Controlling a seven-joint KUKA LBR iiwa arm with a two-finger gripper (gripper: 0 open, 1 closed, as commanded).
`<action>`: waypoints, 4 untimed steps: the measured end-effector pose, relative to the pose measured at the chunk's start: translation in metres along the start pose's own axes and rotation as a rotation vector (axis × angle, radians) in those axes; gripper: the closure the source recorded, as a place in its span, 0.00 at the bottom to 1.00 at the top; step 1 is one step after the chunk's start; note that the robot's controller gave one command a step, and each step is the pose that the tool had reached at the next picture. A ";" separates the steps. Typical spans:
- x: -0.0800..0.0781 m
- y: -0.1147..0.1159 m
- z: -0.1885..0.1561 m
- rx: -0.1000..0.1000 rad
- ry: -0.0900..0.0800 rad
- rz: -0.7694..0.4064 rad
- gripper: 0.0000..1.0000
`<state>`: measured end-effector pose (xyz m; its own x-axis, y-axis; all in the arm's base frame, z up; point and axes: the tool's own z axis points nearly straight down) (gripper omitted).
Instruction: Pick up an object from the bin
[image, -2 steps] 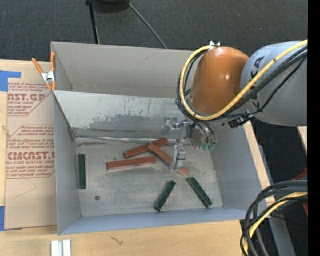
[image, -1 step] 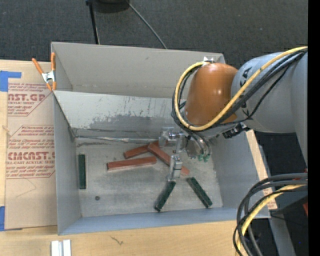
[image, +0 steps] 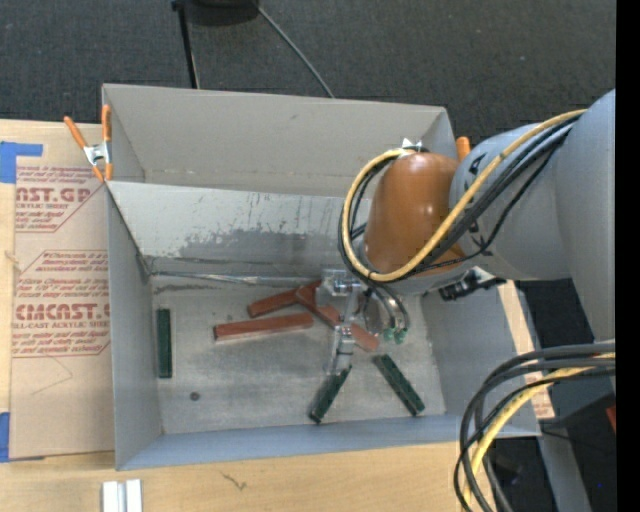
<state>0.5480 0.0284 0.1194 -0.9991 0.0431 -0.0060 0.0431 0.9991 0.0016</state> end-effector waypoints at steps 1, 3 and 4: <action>-0.031 -0.004 0.034 0.000 0.004 0.019 0.00; -0.014 0.007 0.046 -0.001 -0.007 0.332 1.00; -0.019 -0.050 -0.071 0.003 -0.001 0.009 1.00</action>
Offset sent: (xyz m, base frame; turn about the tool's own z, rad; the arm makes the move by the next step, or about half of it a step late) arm 0.0105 0.0063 -0.0494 0.3322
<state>0.5639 -0.0229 0.1904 -0.9986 0.0522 -0.0074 0.0522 0.9986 -0.0011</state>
